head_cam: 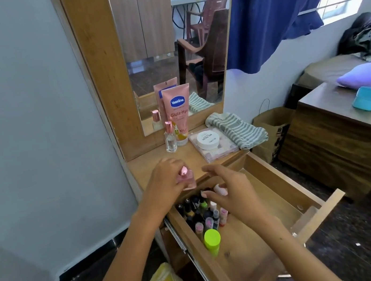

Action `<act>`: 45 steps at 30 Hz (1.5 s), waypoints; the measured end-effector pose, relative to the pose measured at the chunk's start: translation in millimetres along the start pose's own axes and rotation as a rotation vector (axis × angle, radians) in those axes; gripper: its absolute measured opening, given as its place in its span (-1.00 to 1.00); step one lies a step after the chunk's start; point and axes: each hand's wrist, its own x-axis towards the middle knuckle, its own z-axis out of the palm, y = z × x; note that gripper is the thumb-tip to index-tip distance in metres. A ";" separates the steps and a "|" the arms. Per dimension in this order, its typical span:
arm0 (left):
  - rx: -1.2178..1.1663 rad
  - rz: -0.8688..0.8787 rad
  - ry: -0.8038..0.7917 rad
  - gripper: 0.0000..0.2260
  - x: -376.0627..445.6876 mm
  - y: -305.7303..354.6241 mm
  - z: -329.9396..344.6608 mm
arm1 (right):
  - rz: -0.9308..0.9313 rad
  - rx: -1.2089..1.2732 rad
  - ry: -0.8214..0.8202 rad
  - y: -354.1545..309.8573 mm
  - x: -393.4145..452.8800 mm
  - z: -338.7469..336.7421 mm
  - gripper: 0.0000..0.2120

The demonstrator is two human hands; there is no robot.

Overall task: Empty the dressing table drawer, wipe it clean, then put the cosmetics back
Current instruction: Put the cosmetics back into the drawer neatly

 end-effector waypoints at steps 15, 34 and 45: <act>-0.194 -0.168 -0.107 -0.49 -39.1 44.6 2.5 | 0.199 -0.102 -0.093 23.8 -45.3 -28.9 -0.73; 0.449 -0.270 -0.339 -0.39 -68.6 5.9 38.5 | 0.483 -0.142 -0.318 34.5 -62.5 30.8 -0.81; 0.432 -0.276 -0.325 -0.42 -68.1 4.8 42.5 | 0.209 -0.328 -0.094 6.8 -3.5 -20.8 -0.92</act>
